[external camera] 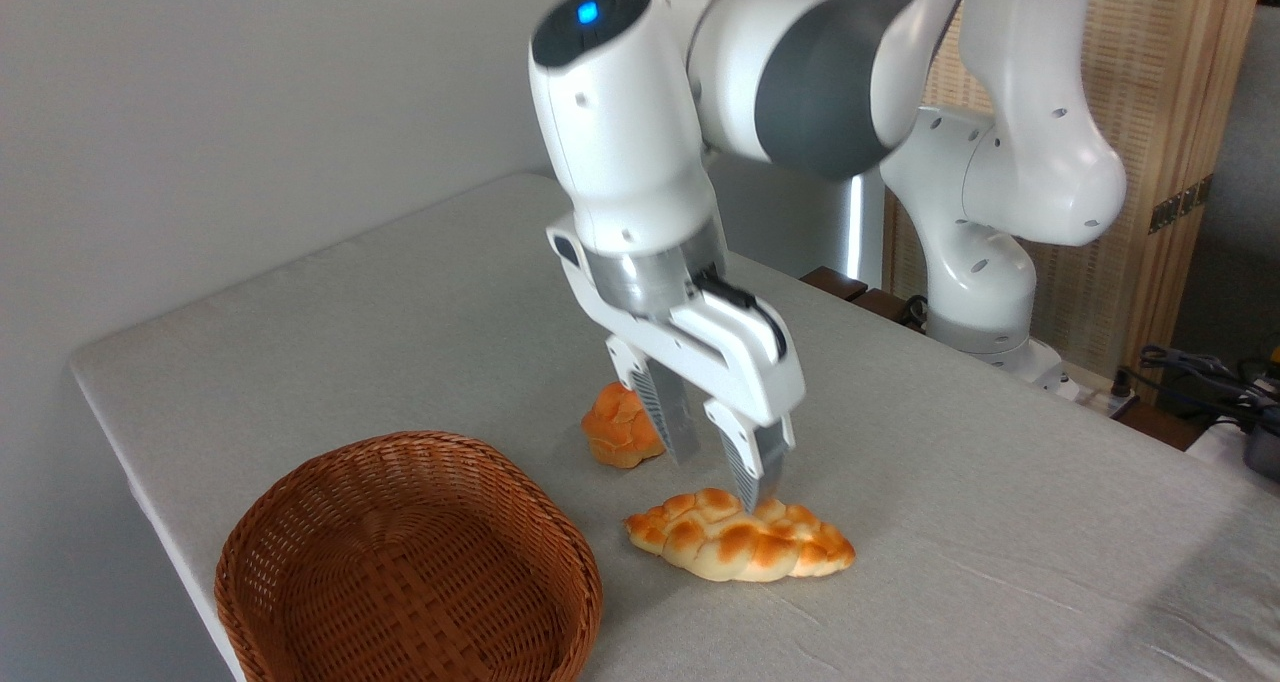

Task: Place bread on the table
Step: 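Lower the loaf onto the table and open the gripper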

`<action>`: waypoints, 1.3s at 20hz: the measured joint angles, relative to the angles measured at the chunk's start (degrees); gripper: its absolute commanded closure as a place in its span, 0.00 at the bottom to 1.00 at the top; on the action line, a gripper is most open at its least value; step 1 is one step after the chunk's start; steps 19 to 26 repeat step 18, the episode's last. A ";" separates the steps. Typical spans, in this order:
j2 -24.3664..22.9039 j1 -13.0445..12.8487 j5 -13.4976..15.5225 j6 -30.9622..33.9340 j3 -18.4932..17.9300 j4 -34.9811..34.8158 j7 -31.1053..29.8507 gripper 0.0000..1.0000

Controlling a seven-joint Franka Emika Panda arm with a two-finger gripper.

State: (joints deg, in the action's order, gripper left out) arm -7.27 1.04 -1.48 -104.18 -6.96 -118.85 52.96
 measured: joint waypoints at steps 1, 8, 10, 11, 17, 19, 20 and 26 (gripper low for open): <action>-0.40 -0.07 0.02 0.47 0.25 1.90 -0.33 0.00; -0.74 -0.26 2.99 3.48 5.58 16.39 -5.14 0.00; 0.82 -0.26 3.36 5.74 6.18 19.70 -6.59 0.00; 1.72 -0.23 3.65 7.03 6.17 21.07 -6.78 0.00; 5.46 -0.16 4.86 9.17 6.84 24.68 -8.84 0.00; 5.50 -0.10 4.86 9.20 6.82 24.85 -8.85 0.00; 5.50 -0.10 4.86 9.20 6.82 24.85 -8.85 0.00; 5.50 -0.10 4.86 9.20 6.82 24.85 -8.85 0.00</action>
